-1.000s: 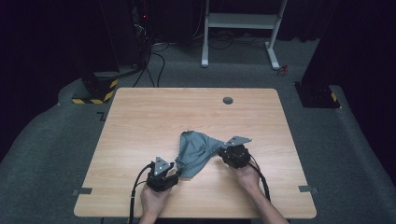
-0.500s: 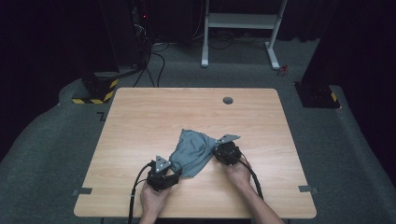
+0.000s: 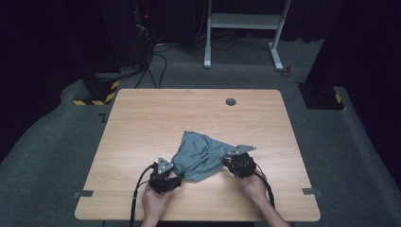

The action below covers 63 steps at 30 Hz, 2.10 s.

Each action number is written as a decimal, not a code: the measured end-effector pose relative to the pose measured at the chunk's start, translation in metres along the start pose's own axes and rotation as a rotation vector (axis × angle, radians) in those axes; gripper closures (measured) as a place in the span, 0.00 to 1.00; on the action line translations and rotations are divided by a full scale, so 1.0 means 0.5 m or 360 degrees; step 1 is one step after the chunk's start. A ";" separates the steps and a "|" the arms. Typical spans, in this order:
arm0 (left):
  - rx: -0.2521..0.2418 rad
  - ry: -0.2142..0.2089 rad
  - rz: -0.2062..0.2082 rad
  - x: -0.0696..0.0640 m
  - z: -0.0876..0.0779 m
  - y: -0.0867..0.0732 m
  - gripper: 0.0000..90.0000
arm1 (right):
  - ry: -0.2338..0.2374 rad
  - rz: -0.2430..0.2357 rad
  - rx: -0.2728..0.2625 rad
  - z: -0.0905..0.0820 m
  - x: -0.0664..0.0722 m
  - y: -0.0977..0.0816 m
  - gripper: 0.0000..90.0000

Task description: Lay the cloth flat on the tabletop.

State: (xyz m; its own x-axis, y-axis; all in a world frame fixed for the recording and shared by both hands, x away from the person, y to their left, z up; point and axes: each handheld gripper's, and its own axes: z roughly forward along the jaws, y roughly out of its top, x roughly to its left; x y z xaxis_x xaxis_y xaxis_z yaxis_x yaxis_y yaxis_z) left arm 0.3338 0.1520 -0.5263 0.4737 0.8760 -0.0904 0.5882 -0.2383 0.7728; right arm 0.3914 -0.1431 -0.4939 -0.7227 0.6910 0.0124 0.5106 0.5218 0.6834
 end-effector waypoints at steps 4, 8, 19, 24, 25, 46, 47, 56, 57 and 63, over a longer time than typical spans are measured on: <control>-0.0005 -0.0006 -0.0015 0.001 0.000 0.000 0.50 | 0.0006 0.0003 0.0047 -0.013 0.013 -0.039 0.99; -0.0048 -0.0032 -0.0005 0.003 -0.005 -0.002 0.50 | 0.0021 0.0020 0.0050 -0.024 0.026 -0.074 0.99; -0.0092 -0.0105 0.0015 -0.002 -0.009 -0.004 0.51 | -0.0098 0.0015 0.0059 -0.069 0.020 -0.121 0.96; -0.0073 -0.0107 0.0016 -0.002 -0.006 -0.003 0.51 | -0.0140 0.0023 -0.0072 -0.086 0.013 -0.091 0.81; -0.0065 -0.0108 0.0031 -0.002 -0.006 -0.003 0.51 | -0.0147 0.0022 -0.0079 -0.084 0.011 -0.085 0.81; -0.0041 -0.0104 0.0037 -0.005 -0.003 -0.002 0.49 | -0.0222 -0.0027 0.0141 0.035 -0.066 -0.001 1.00; -0.0042 -0.0107 0.0036 -0.005 -0.004 -0.002 0.49 | -0.0230 -0.0020 0.0141 0.038 -0.070 0.002 1.00; -0.0091 -0.0118 0.0020 -0.001 -0.009 -0.004 0.50 | -0.0173 0.0054 0.0039 0.021 -0.072 -0.002 0.95; -0.0093 -0.0114 0.0024 -0.002 -0.009 -0.005 0.50 | -0.0146 0.0061 0.0008 0.009 -0.066 -0.008 0.93; -0.0136 -0.0171 0.0002 0.004 -0.016 -0.007 0.57 | -0.0052 0.0003 -0.0045 -0.052 -0.010 -0.073 0.89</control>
State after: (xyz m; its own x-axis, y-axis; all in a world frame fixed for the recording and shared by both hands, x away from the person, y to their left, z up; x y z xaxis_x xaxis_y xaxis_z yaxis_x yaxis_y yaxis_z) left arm 0.3275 0.1579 -0.5245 0.5447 0.8246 -0.1525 0.5315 -0.1988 0.8234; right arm 0.3643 -0.1786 -0.5001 -0.7059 0.7083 -0.0096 0.4984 0.5063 0.7038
